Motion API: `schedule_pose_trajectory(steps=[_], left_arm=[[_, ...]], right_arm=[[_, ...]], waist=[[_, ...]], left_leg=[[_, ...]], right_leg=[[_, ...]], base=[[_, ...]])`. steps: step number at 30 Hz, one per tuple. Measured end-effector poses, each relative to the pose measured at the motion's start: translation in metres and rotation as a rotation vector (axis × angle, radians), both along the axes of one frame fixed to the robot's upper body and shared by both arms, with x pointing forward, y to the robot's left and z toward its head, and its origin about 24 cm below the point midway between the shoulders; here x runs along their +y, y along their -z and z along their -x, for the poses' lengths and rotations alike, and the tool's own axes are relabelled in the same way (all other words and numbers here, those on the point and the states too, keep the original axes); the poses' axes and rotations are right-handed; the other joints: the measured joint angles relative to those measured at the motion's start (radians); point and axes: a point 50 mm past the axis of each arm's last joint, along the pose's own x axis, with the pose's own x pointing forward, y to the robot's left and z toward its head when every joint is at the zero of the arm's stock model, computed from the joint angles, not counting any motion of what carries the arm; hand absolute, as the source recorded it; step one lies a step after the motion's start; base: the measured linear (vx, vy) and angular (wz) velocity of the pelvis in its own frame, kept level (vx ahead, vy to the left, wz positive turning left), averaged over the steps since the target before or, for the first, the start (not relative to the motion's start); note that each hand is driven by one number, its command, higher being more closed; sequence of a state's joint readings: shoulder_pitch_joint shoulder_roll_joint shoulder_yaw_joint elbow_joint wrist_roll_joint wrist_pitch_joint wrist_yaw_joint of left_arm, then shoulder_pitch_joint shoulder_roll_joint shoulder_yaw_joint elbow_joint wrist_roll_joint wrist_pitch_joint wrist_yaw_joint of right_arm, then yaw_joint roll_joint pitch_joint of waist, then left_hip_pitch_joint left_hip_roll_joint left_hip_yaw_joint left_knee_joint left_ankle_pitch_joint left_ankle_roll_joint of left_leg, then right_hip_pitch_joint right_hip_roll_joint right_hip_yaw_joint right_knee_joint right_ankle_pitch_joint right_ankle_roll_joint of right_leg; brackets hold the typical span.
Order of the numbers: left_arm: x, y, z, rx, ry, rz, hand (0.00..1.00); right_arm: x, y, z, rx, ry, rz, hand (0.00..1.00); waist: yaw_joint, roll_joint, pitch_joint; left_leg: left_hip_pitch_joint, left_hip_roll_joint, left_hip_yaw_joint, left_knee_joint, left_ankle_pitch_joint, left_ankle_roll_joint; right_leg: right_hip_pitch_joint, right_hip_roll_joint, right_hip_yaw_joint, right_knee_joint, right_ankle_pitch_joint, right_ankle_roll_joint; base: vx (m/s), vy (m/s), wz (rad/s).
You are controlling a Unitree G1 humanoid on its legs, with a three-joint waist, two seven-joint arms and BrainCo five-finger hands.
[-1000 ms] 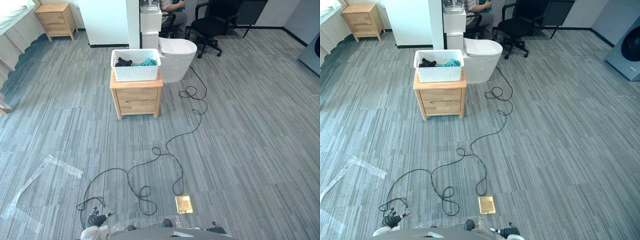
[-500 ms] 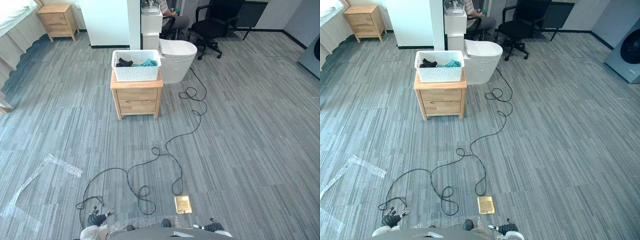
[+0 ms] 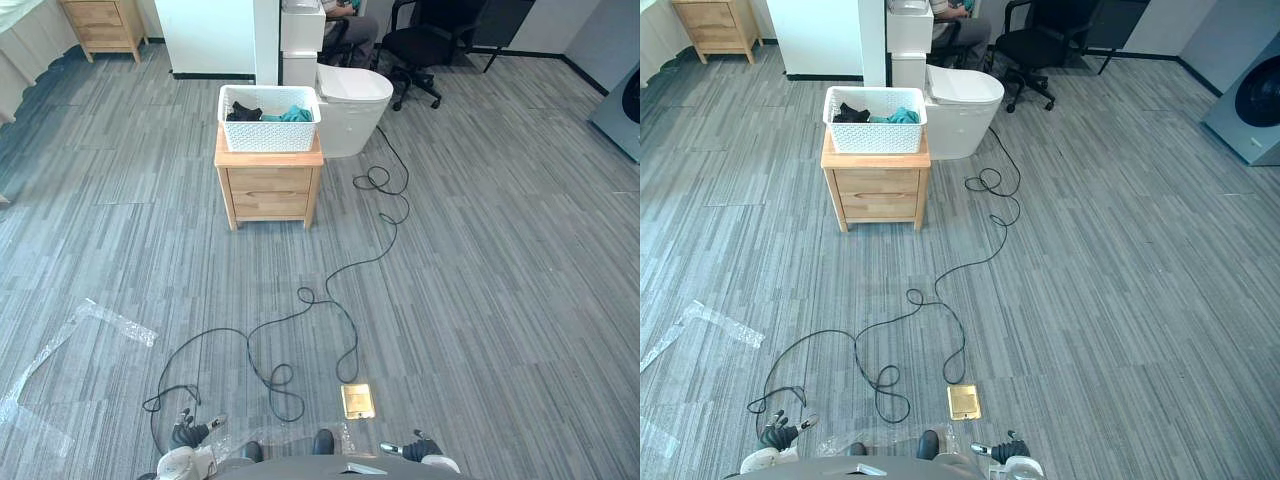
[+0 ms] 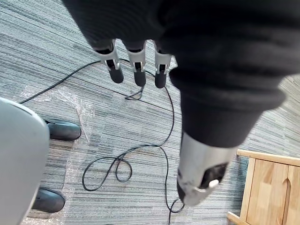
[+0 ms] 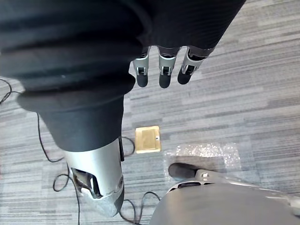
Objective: Pick up the laundry basket with both hands and put the clothes into the washing machine.
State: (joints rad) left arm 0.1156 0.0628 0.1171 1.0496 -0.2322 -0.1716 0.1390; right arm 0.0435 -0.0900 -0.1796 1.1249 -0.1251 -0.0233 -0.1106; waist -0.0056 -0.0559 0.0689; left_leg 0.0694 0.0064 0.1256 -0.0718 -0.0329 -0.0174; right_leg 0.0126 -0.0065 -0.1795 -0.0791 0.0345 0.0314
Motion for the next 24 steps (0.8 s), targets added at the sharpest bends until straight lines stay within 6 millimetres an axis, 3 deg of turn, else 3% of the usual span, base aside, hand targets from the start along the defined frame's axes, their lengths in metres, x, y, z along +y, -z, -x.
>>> schedule_pose_trajectory(steps=[2, 4, 6, 7, 8, 9, 11, 13, 14, 16, 17, 19, 20, 21, 22, 23, 24], left_arm=[[0.0, -0.001, -0.003, -0.011, 0.001, -0.001, 0.0], [0.002, -0.003, -0.005, -0.026, 0.004, -0.007, 0.0], [0.007, -0.003, -0.006, -0.026, 0.011, -0.014, 0.0], [0.011, -0.004, -0.006, -0.028, 0.014, -0.024, 0.0], [0.012, -0.004, -0.006, -0.029, 0.014, -0.026, 0.0], [0.014, -0.005, -0.008, -0.026, 0.025, -0.036, 0.0], [0.014, -0.004, -0.005, -0.012, 0.015, -0.033, 0.0], [0.012, -0.003, -0.007, -0.009, 0.016, -0.028, 0.0], [0.008, -0.003, -0.013, -0.015, 0.028, -0.022, 0.0], [0.0, -0.003, -0.019, -0.026, 0.036, -0.006, 0.0], [-0.001, -0.003, -0.02, -0.023, 0.016, 0.002, 0.0], [-0.009, -0.004, -0.027, -0.048, -0.015, 0.029, 0.0], [-0.018, -0.004, -0.03, -0.062, -0.017, 0.049, 0.0], [-0.021, -0.004, -0.031, -0.07, -0.018, 0.058, 0.0], [-0.027, -0.006, -0.035, -0.094, -0.028, 0.073, 0.0], [-0.028, -0.008, -0.038, -0.111, -0.042, 0.078, 0.0], [-0.027, -0.012, -0.043, -0.145, -0.065, 0.078, 0.0]], right_arm=[[-0.001, 0.0, 0.0, -0.004, 0.01, -0.001, 0.0], [-0.004, 0.0, 0.003, -0.009, 0.049, -0.001, 0.0], [-0.004, -0.001, 0.0, -0.019, 0.051, -0.002, 0.0], [-0.001, -0.001, 0.0, -0.017, 0.053, -0.009, 0.0], [-0.002, -0.001, 0.0, -0.018, 0.056, -0.009, 0.0], [-0.005, -0.002, -0.002, -0.026, 0.065, -0.004, 0.0], [-0.006, -0.001, 0.002, -0.016, 0.07, -0.002, 0.0], [-0.006, -0.001, 0.0, -0.019, 0.069, -0.002, 0.0], [-0.005, 0.0, 0.005, -0.006, 0.078, -0.006, 0.0], [-0.003, 0.003, 0.017, 0.024, 0.113, -0.018, 0.0], [-0.006, 0.004, 0.026, 0.039, 0.153, -0.02, 0.0], [-0.008, 0.002, 0.025, 0.02, 0.174, -0.019, 0.0], [-0.011, 0.0, 0.021, -0.004, 0.19, -0.015, 0.0], [-0.014, -0.001, 0.02, -0.018, 0.209, -0.016, 0.0], [-0.017, -0.003, 0.02, -0.038, 0.235, -0.013, 0.0], [-0.019, -0.004, 0.019, -0.047, 0.244, -0.01, 0.0], [-0.02, -0.006, 0.015, -0.065, 0.244, -0.003, 0.0]], waist=[[0.003, 0.004, 0.015], [0.004, -0.006, 0.042], [0.007, -0.013, 0.057], [0.005, -0.022, 0.077], [0.005, -0.022, 0.082], [0.003, -0.012, 0.089], [0.0, 0.002, 0.09], [-0.011, 0.009, 0.092], [-0.025, 0.007, 0.096], [-0.039, -0.004, 0.102], [-0.052, 0.017, 0.11], [-0.061, 0.034, 0.105], [-0.063, 0.041, 0.109], [-0.069, 0.054, 0.112], [-0.079, 0.076, 0.117], [-0.081, 0.085, 0.119], [-0.07, 0.091, 0.124]], left_leg=[[-0.002, 0.0, -0.002, 0.04, -0.032, 0.009], [-0.022, -0.012, -0.022, 0.138, -0.11, 0.028], [-0.008, -0.018, -0.025, 0.184, -0.147, 0.036], [0.039, -0.02, -0.034, 0.174, -0.157, 0.047], [0.052, -0.02, -0.036, 0.167, -0.157, 0.048], [0.085, -0.008, -0.044, 0.153, -0.164, 0.053], [0.097, 0.038, -0.045, 0.157, -0.189, 0.035], [0.105, 0.083, -0.051, 0.152, -0.212, 0.011], [0.128, 0.096, -0.07, 0.129, -0.228, -0.006], [0.177, 0.088, -0.09, 0.096, -0.247, -0.021], [0.224, 0.11, -0.096, 0.089, -0.279, -0.015], [0.226, 0.123, -0.092, 0.168, -0.274, -0.023], [0.186, 0.139, -0.093, 0.312, -0.274, -0.023], [0.114, 0.162, -0.098, 0.493, -0.264, -0.041], [-0.019, 0.206, -0.105, 0.773, -0.179, -0.096], [-0.086, 0.234, -0.105, 0.906, -0.079, -0.111], [-0.176, 0.296, -0.079, 1.101, 0.092, -0.114]], right_leg=[[-0.041, -0.016, -0.007, 0.128, -0.079, 0.013], [-0.143, -0.078, -0.04, 0.444, -0.192, 0.04], [-0.239, -0.132, -0.063, 0.707, -0.191, 0.008], [-0.265, -0.168, -0.086, 0.845, -0.161, -0.001], [-0.276, -0.175, -0.093, 0.871, -0.155, -0.003], [-0.308, -0.177, -0.113, 0.905, -0.22, -0.008], [-0.35, -0.125, -0.107, 0.807, -0.255, -0.001], [-0.4, -0.056, -0.059, 0.609, -0.218, 0.011], [-0.409, -0.034, -0.019, 0.377, -0.12, 0.027], [-0.396, -0.048, 0.019, 0.215, -0.039, 0.05], [-0.396, -0.044, 0.034, 0.271, 0.065, 0.038], [-0.456, -0.041, 0.038, 0.47, 0.003, 0.007], [-0.448, -0.04, 0.026, 0.525, -0.027, -0.017], [-0.422, -0.035, 0.005, 0.535, -0.063, -0.026], [-0.379, -0.021, -0.029, 0.536, -0.102, -0.031], [-0.358, -0.013, -0.046, 0.538, -0.122, -0.039], [-0.316, 0.01, -0.047, 0.537, -0.156, -0.056]], base=[[0.01, 0.012, 0.06], [-0.03, 0.014, 0.25], [0.06, 0.038, 0.2], [0.17, 0.038, 0.15], [0.26, 0.001, 0.15], [0.25, -0.033, 0.05], [0.28, -0.056, 0.02], [0.39, -0.136, 0.09], [0.36, -0.149, 0.28], [0.46, -0.23, 0.44], [0.63, -0.311, 0.46], [0.5, -0.253, 0.23], [0.46, -0.296, 0.09], [0.55, -0.365, 0.28], [0.45, -0.289, 0.36], [0.44, -0.242, 0.19], [0.43, -0.189, -0.19]])
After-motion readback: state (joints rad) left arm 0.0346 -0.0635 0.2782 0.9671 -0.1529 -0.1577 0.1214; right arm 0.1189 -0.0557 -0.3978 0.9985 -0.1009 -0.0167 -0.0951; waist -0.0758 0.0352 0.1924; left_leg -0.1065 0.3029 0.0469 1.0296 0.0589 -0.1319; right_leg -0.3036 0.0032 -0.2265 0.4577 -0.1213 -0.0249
